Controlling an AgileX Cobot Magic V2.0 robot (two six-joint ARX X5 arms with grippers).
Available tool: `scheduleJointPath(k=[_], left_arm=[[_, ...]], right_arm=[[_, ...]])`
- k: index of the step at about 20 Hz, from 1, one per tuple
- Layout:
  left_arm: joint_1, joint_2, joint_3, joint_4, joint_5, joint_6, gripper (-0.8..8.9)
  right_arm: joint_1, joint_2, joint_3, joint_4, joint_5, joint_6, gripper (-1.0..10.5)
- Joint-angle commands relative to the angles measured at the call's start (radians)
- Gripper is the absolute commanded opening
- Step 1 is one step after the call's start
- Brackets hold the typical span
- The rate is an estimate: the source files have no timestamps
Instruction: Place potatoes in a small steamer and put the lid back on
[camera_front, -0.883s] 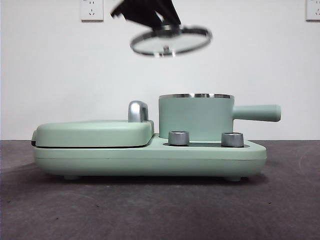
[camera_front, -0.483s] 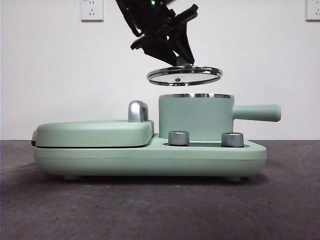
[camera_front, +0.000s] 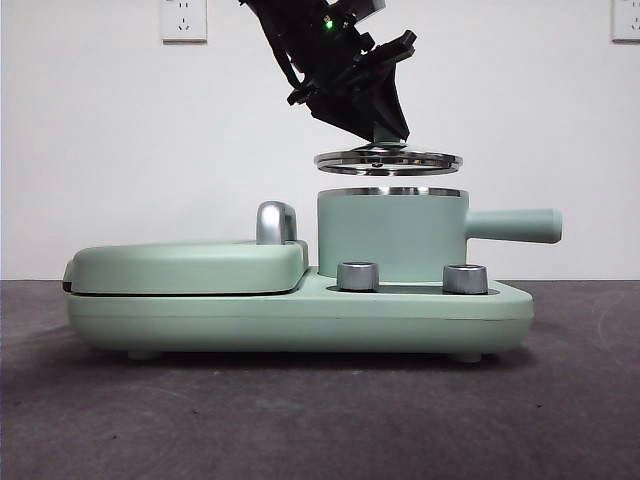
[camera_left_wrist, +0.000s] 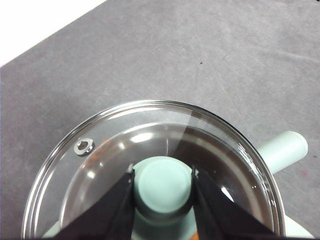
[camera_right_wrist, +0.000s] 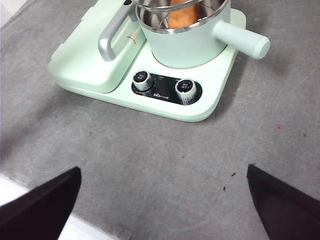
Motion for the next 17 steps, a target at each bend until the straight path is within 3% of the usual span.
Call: scheduleJointPath(k=[1,7,11,17], left_arm=[[-0.012,0.036,0.04,0.033,0.011,0.044,0.14],[-0.014,0.048,0.04,0.023,0.021,0.101,0.13],[-0.006,0.05,0.04,0.006,0.072,0.105,0.12],[0.0,0.05,0.04,-0.004,0.072,0.104,0.12]], right_arm=[[0.005,0.003,0.008,0.005,0.004,0.007,5.3],[0.005,0.003,0.008,0.005,0.004,0.012,5.3],[0.005,0.003,0.008,0.004,0.004,0.015,5.3],[0.005,0.003,0.008,0.003,0.004,0.022,5.3]])
